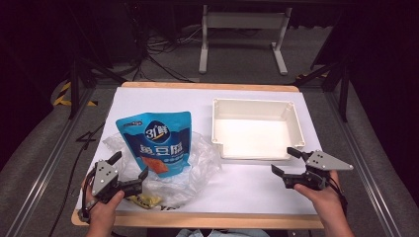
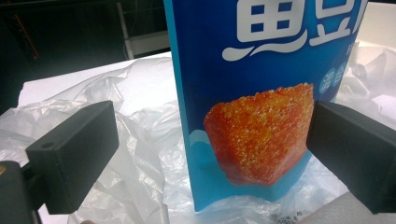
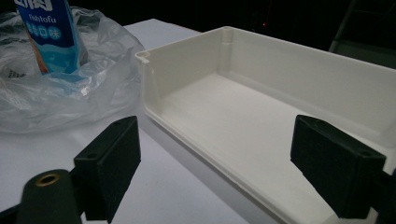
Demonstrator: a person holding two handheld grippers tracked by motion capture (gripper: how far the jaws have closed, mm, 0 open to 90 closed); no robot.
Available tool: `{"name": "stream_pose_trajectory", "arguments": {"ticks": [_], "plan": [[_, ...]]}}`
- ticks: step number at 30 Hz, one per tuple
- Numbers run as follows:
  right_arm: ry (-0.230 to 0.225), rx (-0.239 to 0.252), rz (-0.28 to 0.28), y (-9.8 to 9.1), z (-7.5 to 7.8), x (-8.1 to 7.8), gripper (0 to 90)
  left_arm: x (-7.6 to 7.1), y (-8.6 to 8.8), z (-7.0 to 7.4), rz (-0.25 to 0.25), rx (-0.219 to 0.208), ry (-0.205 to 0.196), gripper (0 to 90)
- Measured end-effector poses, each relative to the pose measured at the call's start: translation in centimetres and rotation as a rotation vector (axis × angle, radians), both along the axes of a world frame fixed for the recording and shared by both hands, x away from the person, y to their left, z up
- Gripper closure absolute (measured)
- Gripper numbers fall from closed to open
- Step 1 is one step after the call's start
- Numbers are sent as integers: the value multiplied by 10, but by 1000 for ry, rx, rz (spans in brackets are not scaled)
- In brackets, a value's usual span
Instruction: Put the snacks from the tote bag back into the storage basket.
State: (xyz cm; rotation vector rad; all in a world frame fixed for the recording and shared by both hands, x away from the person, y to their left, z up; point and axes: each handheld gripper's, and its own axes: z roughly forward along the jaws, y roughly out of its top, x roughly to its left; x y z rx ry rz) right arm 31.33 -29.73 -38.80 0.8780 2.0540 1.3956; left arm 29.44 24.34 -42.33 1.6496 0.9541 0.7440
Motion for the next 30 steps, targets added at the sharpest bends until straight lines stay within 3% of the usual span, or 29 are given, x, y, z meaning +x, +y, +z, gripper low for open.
{"name": "stream_pose_trajectory", "arguments": {"ticks": [11, 17, 23, 28, 30], "plan": [[-30, 53, 44, 12, 21, 5, 166, 0, -1, 0, -2, 10, -3, 30], [-50, 36, 77, 23, 36, 9, 148, 0, -2, 0, 0, 7, -7, 30], [-42, 11, 97, 30, 41, 15, 138, 0, -1, 0, 3, 8, -7, 30], [-64, 15, 104, 36, 48, 17, 141, 0, -1, 0, 3, 8, -7, 30], [-94, 26, 100, 39, 48, 18, 139, 0, -1, 0, 2, 8, -8, 30]]}}
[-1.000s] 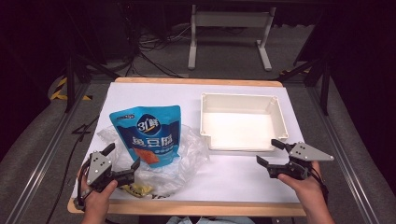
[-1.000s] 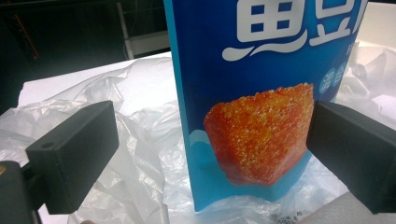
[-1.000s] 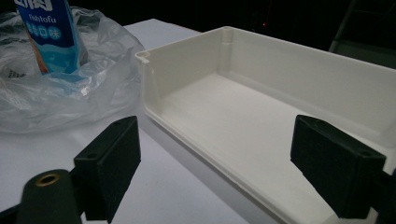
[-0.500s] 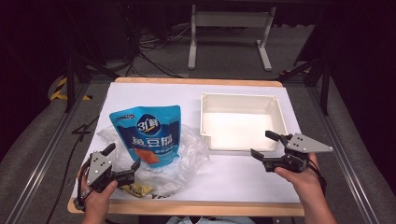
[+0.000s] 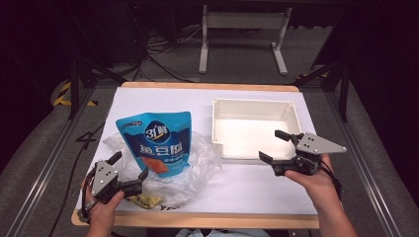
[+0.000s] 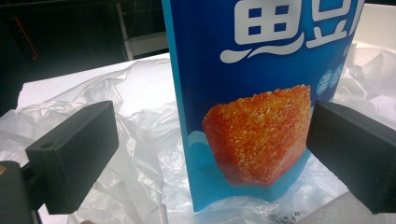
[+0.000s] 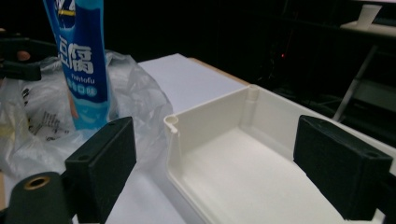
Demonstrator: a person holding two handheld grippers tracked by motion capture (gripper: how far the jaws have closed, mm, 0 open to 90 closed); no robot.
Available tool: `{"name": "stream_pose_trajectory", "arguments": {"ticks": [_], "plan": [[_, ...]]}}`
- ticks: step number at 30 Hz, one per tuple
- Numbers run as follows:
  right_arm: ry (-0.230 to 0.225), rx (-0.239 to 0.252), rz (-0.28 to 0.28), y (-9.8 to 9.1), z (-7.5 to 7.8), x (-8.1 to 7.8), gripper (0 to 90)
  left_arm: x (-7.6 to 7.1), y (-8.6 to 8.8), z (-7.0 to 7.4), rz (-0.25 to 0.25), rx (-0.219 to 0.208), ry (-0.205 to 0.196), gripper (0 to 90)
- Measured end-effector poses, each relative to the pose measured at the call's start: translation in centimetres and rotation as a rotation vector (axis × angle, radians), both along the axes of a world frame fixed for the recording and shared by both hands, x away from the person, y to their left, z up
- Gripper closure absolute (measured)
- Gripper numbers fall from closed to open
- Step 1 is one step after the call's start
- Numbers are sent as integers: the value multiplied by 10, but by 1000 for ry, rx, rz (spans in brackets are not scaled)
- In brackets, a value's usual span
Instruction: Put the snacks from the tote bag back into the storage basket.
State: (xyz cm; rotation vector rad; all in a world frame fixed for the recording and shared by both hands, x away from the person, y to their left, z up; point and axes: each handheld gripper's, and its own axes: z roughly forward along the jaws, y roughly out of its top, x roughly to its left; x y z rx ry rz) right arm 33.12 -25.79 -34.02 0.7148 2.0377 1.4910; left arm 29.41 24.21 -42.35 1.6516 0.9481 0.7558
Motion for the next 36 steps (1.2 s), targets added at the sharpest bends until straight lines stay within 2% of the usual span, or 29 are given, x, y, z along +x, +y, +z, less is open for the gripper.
{"name": "stream_pose_trajectory", "arguments": {"ticks": [1, 3, 7, 13, 21, 29, 36], "plan": [[-6, 13, 2, 2, 0, 0, 136, 0, 0, 0, -1, 2, -2, 30], [10, 16, 9, 5, 0, 2, 126, 0, 0, 0, -2, 8, -4, 30], [22, 54, 28, 16, 0, 7, 120, 0, 0, 1, -1, 7, -6, 30], [10, 77, 74, 34, 7, 13, 115, 0, 0, 0, -3, 4, -2, 30], [-7, 65, 146, 64, 16, 22, 112, 0, 1, 1, -8, 8, -8, 30], [-1, 73, 187, 84, 18, 32, 112, 0, 1, 1, -8, 5, -3, 30], [-1, 39, 207, 105, 21, 41, 113, 1, 1, 0, -15, 9, -4, 30]]}}
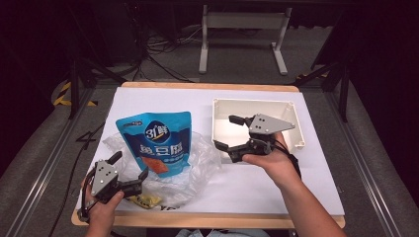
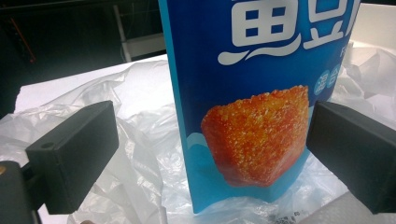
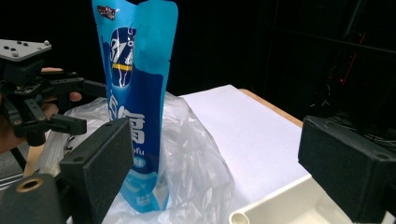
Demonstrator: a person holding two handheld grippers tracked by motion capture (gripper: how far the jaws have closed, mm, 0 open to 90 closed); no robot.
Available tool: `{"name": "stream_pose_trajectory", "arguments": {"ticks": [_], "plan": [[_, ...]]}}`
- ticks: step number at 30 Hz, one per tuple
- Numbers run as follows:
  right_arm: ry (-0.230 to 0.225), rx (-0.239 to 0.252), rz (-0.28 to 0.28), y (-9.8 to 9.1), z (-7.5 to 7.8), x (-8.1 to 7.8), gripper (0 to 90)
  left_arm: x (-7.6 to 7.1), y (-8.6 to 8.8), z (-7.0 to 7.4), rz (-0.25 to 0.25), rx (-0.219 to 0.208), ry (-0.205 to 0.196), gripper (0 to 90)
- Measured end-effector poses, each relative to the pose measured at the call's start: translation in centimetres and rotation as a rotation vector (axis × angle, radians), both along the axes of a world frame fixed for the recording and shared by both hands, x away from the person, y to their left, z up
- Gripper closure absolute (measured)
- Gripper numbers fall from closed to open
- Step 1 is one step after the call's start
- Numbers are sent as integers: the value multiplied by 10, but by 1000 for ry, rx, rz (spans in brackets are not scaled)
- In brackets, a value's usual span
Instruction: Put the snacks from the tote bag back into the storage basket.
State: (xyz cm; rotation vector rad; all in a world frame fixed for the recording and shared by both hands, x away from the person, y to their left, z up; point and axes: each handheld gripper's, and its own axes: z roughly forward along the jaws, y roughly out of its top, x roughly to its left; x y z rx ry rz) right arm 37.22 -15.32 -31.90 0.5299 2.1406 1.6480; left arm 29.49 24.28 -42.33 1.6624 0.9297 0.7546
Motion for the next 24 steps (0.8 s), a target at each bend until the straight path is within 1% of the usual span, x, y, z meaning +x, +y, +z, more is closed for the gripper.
{"name": "stream_pose_trajectory", "arguments": {"ticks": [3, 4, 5, 6, 7, 10, 15, 17, 19, 24], "plan": [[0, 1, 2, 3, 0, 1, 114, 0, 0, 0, 0, 0, 0, 30], [1, 8, 31, 15, 0, 4, 123, 0, 0, 0, -1, 0, 4, 30], [1, 8, 31, 15, 0, 4, 123, 0, 0, 0, -2, -1, 3, 30], [-3, 3, 42, 22, 0, 6, 122, 0, 1, 0, -1, -1, 3, 30], [-3, 3, 42, 22, 0, 6, 122, 0, 1, 0, -1, 0, 4, 30], [-4, 6, 68, 32, -1, 8, 123, 0, 1, 0, -1, -4, -2, 30], [-1, 0, 94, 49, -6, 12, 127, -1, 1, 1, -1, -8, -1, 30], [11, -5, 112, 56, -10, 14, 139, -1, 1, 1, -1, -9, -2, 30], [36, 14, 132, 61, -15, 17, 138, -1, 0, 1, -2, -7, -3, 29], [60, 37, 166, 75, -23, 21, 134, -1, 2, 1, 2, -6, -1, 30]]}}
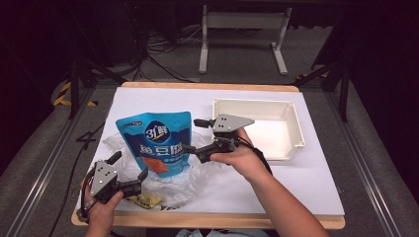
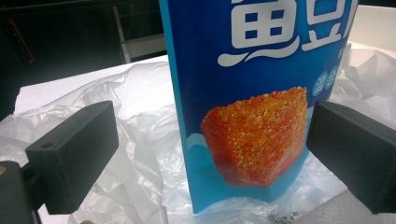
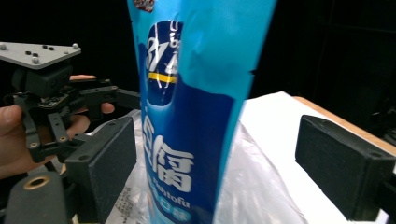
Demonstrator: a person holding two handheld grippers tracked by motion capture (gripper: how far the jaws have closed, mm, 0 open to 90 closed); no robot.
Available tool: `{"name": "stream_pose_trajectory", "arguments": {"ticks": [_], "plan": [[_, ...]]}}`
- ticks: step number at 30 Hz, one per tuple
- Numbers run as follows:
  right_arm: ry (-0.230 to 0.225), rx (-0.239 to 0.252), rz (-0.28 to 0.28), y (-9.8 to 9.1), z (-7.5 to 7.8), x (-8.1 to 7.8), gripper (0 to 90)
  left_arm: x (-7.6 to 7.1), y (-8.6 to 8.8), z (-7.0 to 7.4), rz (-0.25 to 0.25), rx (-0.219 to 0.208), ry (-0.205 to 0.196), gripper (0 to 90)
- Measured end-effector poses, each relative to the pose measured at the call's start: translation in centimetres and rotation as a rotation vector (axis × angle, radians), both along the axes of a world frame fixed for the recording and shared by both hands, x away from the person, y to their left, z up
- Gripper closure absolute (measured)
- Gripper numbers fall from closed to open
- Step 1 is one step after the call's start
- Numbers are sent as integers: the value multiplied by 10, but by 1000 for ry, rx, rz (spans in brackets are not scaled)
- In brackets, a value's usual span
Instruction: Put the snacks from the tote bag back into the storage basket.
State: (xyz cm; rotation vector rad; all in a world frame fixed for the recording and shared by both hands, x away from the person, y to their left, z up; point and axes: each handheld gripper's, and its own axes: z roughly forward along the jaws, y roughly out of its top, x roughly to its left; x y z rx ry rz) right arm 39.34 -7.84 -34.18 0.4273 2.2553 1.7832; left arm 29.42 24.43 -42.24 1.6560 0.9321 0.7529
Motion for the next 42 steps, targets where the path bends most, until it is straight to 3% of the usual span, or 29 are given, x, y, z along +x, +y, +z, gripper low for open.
{"name": "stream_pose_trajectory", "arguments": {"ticks": [12, 16, 19, 28, 42], "plan": [[62, -18, 40, 28, -30, 6, 134, 0, 0, 0, -4, 1, -6, 30], [34, -59, 45, 35, -36, 7, 139, 1, 1, 0, -4, -4, -5, 30], [48, -66, 53, 40, -42, 8, 139, 1, 1, 0, -2, -5, -6, 30], [52, -44, 62, 49, -53, 11, 149, 1, 1, 0, -4, -8, -3, 30], [11, -3, 81, 58, -65, 16, 156, 3, 3, -1, 2, -16, 0, 30]]}}
